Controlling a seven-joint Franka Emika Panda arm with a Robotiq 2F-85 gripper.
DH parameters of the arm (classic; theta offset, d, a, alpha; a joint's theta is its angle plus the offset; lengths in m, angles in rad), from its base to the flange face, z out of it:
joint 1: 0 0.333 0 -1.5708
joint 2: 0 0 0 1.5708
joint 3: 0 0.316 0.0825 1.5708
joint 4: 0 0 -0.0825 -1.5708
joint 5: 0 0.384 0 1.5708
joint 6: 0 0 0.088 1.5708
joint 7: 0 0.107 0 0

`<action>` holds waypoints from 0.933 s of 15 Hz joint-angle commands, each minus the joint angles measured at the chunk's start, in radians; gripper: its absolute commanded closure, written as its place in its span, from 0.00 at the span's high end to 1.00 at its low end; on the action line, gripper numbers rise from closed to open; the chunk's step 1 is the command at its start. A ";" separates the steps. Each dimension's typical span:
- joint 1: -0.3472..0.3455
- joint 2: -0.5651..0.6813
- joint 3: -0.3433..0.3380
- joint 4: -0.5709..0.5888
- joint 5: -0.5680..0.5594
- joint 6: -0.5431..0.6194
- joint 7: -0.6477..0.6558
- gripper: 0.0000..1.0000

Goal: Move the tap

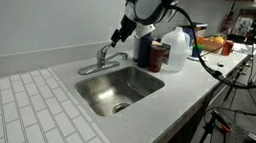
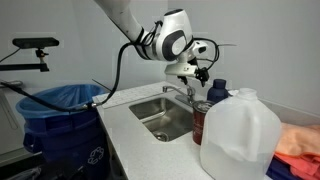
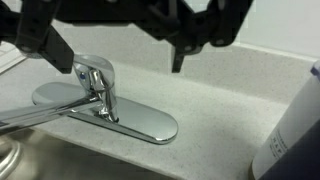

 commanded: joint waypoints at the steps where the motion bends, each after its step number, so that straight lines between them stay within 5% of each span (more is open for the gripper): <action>1: -0.001 0.024 0.005 0.019 0.005 0.059 0.061 1.00; 8: 0.008 0.085 -0.039 0.192 -0.066 -0.193 0.087 1.00; 14: -0.037 0.103 0.021 0.301 0.027 -0.490 -0.024 1.00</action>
